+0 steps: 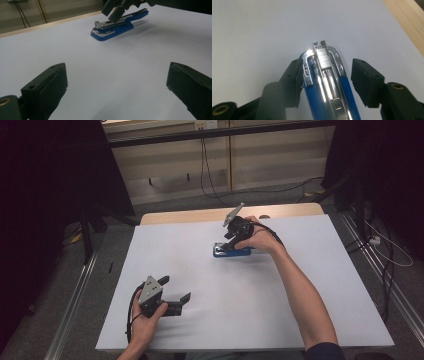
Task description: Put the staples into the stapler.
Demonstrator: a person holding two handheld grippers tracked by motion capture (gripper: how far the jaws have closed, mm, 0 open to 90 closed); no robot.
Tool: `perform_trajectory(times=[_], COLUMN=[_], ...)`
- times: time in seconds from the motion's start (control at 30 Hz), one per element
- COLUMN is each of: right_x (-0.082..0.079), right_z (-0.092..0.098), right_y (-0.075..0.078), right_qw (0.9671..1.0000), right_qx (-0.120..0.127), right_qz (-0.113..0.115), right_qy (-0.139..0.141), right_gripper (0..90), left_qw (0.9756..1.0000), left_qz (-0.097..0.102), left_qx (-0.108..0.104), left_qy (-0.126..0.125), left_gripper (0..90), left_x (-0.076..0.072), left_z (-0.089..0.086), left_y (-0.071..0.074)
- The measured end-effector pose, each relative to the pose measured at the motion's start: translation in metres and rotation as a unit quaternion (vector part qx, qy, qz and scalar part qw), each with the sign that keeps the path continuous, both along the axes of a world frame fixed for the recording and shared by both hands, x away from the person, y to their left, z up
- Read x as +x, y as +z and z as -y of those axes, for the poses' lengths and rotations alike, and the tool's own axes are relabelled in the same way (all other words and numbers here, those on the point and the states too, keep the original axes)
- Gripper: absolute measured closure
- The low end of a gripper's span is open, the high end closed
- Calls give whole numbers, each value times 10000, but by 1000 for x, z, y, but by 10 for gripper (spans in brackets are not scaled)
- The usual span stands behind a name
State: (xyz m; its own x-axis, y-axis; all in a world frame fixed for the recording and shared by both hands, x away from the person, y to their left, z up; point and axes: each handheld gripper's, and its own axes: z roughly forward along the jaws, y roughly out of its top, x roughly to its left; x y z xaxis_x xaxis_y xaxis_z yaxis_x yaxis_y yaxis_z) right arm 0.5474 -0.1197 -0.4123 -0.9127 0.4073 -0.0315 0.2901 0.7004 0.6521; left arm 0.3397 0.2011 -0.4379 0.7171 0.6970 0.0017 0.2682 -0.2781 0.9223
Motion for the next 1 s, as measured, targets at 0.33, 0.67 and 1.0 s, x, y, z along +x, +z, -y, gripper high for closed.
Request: perform_trajectory(times=[0.33,0.67,1.0], right_x=[-9,-23,-35], right_z=[16,30,35], right_y=[-2,-1,-4], right_qw=[9969,9913,9853], right_qx=[483,889,1210], right_qz=[115,94,139], right_qy=[-609,-969,-1200], right_gripper=[212,131,112], left_qw=[10000,10000,9999], left_qz=[-11,-18,-52], left_qx=[-56,-42,-96], left_qy=[6,19,83], left_gripper=[35,35,35], left_x=[0,1,0], left_z=[0,0,-1], left_y=[0,0,1])
